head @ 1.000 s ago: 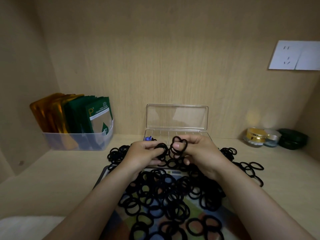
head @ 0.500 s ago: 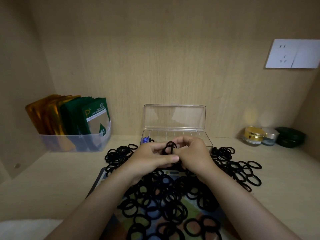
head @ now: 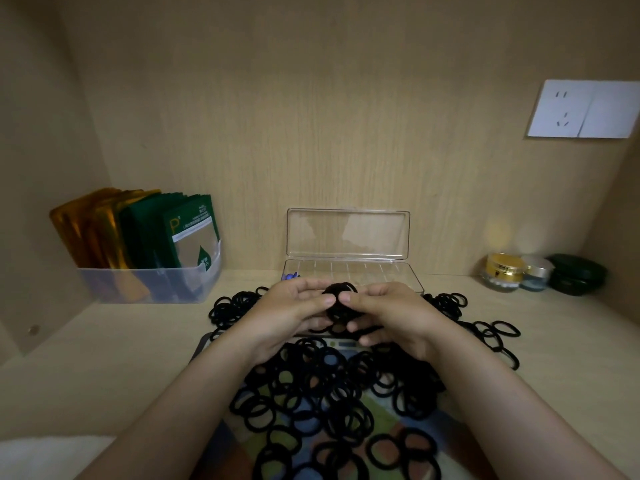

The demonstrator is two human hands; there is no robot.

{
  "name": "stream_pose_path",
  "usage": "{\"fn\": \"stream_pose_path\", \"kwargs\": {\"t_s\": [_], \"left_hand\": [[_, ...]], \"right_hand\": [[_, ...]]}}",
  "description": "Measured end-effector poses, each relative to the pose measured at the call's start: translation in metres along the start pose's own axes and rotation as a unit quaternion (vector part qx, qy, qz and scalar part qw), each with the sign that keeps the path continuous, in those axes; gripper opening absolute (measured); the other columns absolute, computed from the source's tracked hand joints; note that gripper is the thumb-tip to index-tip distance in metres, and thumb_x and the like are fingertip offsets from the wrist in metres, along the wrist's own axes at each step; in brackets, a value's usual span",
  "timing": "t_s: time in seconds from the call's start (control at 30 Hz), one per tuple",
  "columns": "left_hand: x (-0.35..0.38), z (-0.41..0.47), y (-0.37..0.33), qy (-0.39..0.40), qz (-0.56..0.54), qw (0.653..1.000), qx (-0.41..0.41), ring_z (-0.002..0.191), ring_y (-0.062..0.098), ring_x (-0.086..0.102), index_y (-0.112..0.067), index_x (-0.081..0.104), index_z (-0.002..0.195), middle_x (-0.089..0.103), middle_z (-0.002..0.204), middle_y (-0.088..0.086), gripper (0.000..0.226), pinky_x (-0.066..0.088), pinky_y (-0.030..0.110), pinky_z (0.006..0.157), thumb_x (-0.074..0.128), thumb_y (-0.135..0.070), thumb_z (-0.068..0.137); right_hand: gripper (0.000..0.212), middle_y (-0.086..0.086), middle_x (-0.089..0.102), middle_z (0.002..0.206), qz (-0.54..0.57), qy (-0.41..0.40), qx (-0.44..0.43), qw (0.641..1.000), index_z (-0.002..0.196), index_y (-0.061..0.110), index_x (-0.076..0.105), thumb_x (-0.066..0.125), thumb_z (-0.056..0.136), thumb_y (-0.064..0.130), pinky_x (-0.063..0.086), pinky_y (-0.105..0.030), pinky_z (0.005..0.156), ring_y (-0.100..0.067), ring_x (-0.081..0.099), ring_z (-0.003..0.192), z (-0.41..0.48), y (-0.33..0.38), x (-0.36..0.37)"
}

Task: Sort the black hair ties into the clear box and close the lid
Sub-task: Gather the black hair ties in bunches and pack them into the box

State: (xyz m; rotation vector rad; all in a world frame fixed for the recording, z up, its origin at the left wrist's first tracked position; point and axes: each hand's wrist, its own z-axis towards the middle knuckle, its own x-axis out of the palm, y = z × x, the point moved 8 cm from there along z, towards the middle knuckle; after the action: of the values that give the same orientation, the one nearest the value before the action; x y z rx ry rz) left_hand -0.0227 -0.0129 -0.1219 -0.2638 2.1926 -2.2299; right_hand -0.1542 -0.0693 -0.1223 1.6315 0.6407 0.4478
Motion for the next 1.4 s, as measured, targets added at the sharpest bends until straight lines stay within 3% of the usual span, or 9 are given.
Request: {"fn": "stream_pose_path", "kwargs": {"t_s": [0.2, 0.4, 0.5, 0.6, 0.77, 0.87, 1.0, 1.23, 1.4], "left_hand": [[-0.006, -0.003, -0.004, -0.031, 0.098, 0.994, 0.033, 0.079, 0.01, 0.073, -0.011, 0.073, 0.101, 0.076, 0.089, 0.002, 0.023, 0.058, 0.02, 0.071, 0.078, -0.001, 0.08], [-0.019, -0.001, -0.011, -0.043, 0.133, 0.989, 0.052, 0.084, 0.015, 0.073, -0.02, 0.075, 0.102, 0.077, 0.094, 0.001, 0.023, 0.059, 0.027, 0.081, 0.081, -0.014, 0.081], [-0.049, 0.0, -0.027, -0.14, 0.207, 0.96, 0.125, 0.091, 0.005, 0.068, -0.034, 0.075, 0.099, 0.075, 0.095, -0.012, 0.011, 0.053, 0.02, 0.081, 0.069, -0.036, 0.09], [-0.077, -0.005, -0.037, -0.245, 0.282, 0.909, 0.183, 0.094, -0.004, 0.059, -0.034, 0.073, 0.103, 0.068, 0.103, -0.017, 0.016, 0.044, 0.015, 0.077, 0.059, -0.034, 0.095], [-0.085, 0.007, -0.019, -0.209, 0.447, 0.853, 0.169, 0.12, 0.007, 0.038, -0.038, 0.057, 0.132, 0.051, 0.122, -0.014, 0.036, 0.032, 0.022, 0.097, 0.054, -0.032, 0.097], [-0.084, 0.017, -0.006, -0.162, 0.458, 0.863, 0.138, 0.129, 0.01, 0.032, -0.037, 0.047, 0.143, 0.046, 0.134, -0.012, 0.047, 0.033, 0.027, 0.104, 0.053, -0.038, 0.096], [-0.082, 0.021, 0.001, -0.134, 0.455, 0.871, 0.127, 0.132, 0.011, 0.031, -0.037, 0.038, 0.147, 0.042, 0.14, -0.011, 0.054, 0.035, 0.031, 0.106, 0.053, -0.041, 0.095], [-0.075, 0.024, 0.003, -0.112, 0.465, 0.867, 0.139, 0.137, 0.013, 0.025, -0.043, 0.022, 0.153, 0.033, 0.149, -0.011, 0.066, 0.034, 0.031, 0.105, 0.053, -0.045, 0.094], [-0.074, 0.026, 0.006, -0.108, 0.489, 0.856, 0.126, 0.14, 0.014, 0.02, -0.039, 0.038, 0.146, 0.029, 0.151, -0.007, 0.055, 0.034, 0.039, 0.112, 0.05, -0.051, 0.094]], "right_hand": [[0.027, -0.014, 0.074, 0.082, 0.009, 0.003, 0.01, 1.0, 0.097, 0.002, 0.074, 0.076, 0.084, 0.026, 0.058, -0.027, 0.055, -0.021, 0.072, 0.072, 0.0, -0.002, 0.005], [0.021, -0.014, 0.073, 0.078, -0.027, -0.021, 0.01, 0.999, 0.093, 0.001, 0.071, 0.075, 0.086, 0.019, 0.056, -0.027, 0.05, -0.021, 0.069, 0.064, 0.011, 0.008, 0.012], [0.016, -0.015, 0.073, 0.081, -0.055, -0.051, -0.012, 0.997, 0.094, 0.0, 0.07, 0.073, 0.089, 0.015, 0.053, -0.026, 0.047, -0.02, 0.066, 0.058, 0.022, 0.028, 0.019], [0.02, -0.024, 0.072, 0.091, -0.12, -0.103, -0.039, 0.987, 0.102, -0.005, 0.067, 0.071, 0.091, 0.012, 0.053, -0.026, 0.045, -0.022, 0.066, 0.061, 0.042, 0.05, 0.024], [0.017, -0.027, 0.07, 0.098, -0.201, -0.158, -0.056, 0.965, 0.095, -0.004, 0.065, 0.075, 0.086, 0.006, 0.06, -0.035, 0.052, -0.032, 0.071, 0.066, 0.085, 0.067, 0.031], [0.015, -0.017, 0.071, 0.083, -0.298, -0.184, -0.056, 0.935, 0.08, 0.006, 0.068, 0.081, 0.081, 0.013, 0.061, -0.038, 0.06, -0.03, 0.072, 0.069, 0.105, 0.07, 0.032], [0.026, -0.002, 0.062, 0.06, -0.463, -0.198, -0.055, 0.862, 0.08, 0.005, 0.076, 0.081, 0.077, 0.03, 0.04, -0.023, 0.046, -0.012, 0.055, 0.054, 0.116, 0.075, 0.036], [0.019, -0.001, 0.061, 0.078, -0.607, -0.162, 0.02, 0.778, 0.086, 0.013, 0.064, 0.067, 0.084, 0.031, 0.043, -0.025, 0.06, -0.019, 0.061, 0.073, 0.128, 0.063, 0.048], [0.021, -0.005, 0.059, 0.077, -0.659, -0.098, 0.033, 0.745, 0.094, 0.004, 0.066, 0.062, 0.086, 0.024, 0.043, -0.026, 0.062, -0.022, 0.057, 0.073, 0.135, 0.059, 0.058]]}}
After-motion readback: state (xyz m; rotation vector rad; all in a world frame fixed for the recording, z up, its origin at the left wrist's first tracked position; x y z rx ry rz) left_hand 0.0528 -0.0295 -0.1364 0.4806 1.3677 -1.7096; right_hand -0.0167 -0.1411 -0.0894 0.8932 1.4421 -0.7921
